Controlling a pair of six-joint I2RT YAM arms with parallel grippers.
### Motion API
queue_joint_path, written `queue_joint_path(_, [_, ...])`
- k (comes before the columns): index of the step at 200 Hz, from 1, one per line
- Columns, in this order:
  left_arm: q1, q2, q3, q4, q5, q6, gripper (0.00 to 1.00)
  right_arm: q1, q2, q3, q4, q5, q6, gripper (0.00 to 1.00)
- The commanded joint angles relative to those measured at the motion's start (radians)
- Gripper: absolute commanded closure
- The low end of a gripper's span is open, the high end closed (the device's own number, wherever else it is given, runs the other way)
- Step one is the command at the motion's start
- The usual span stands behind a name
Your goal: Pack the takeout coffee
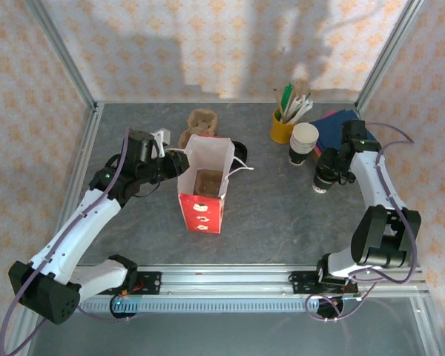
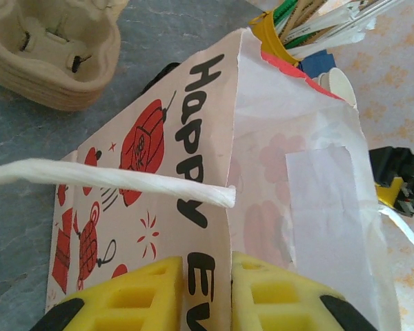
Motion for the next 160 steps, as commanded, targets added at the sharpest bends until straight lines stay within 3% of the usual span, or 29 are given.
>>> queue_joint_path(1, [-0.016, -0.016, -0.008, 0.034, -0.002, -0.026, 0.78, 0.017, 0.020, 0.048, 0.007, 0.048, -0.007, 0.22])
queue_joint_path(85, [-0.030, -0.002, -0.007, 0.027, -0.021, -0.014, 0.77, 0.039, 0.076, 0.103, -0.039, 0.122, -0.015, 0.20])
queue_joint_path(160, [-0.031, 0.016, -0.009, 0.025, -0.020, -0.001, 0.77, 0.039, 0.081, 0.100, -0.085, 0.080, -0.030, 0.19])
